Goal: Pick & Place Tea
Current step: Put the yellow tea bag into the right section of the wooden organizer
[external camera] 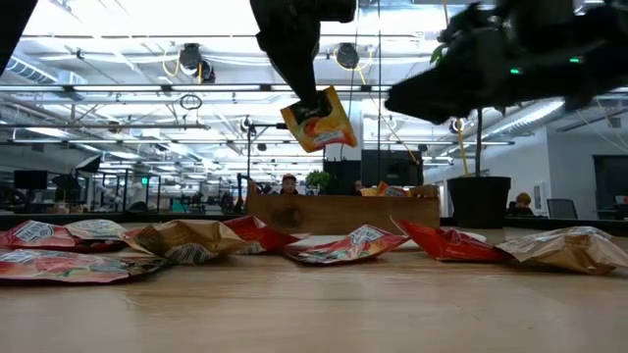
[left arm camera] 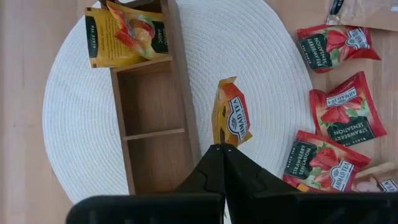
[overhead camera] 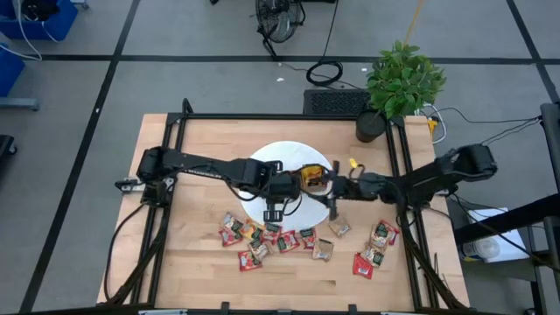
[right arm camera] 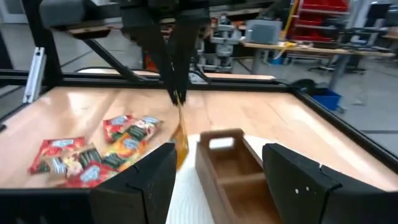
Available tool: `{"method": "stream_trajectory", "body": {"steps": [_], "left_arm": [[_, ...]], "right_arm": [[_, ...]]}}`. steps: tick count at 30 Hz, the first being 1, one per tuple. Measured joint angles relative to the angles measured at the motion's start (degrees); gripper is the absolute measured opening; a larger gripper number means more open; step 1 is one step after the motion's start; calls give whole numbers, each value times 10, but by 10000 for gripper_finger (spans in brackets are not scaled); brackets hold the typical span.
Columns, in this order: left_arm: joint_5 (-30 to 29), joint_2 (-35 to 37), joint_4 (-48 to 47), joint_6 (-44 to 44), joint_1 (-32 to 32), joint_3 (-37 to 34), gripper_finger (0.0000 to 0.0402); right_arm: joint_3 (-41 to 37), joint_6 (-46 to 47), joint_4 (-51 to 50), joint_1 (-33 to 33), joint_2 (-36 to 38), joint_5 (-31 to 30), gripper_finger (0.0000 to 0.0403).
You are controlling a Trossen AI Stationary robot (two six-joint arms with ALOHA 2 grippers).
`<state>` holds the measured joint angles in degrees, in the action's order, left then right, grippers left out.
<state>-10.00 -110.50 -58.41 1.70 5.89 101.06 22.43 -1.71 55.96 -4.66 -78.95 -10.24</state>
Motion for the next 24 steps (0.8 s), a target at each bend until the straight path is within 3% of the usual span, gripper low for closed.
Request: {"method": "stream_trajectory", "body": {"steps": [6,14,24], "left_arm": [[0,0,-6,-6,2,0,0],[-2,0,-18,-6,3,0,0],[10,0,-14,1,3,0,0]], "right_arm": [[72,22,-5,20,-78,103,219],[121,24,-9,20,-140,136,219],[147,10,-9,20,-175,136,210]]}}
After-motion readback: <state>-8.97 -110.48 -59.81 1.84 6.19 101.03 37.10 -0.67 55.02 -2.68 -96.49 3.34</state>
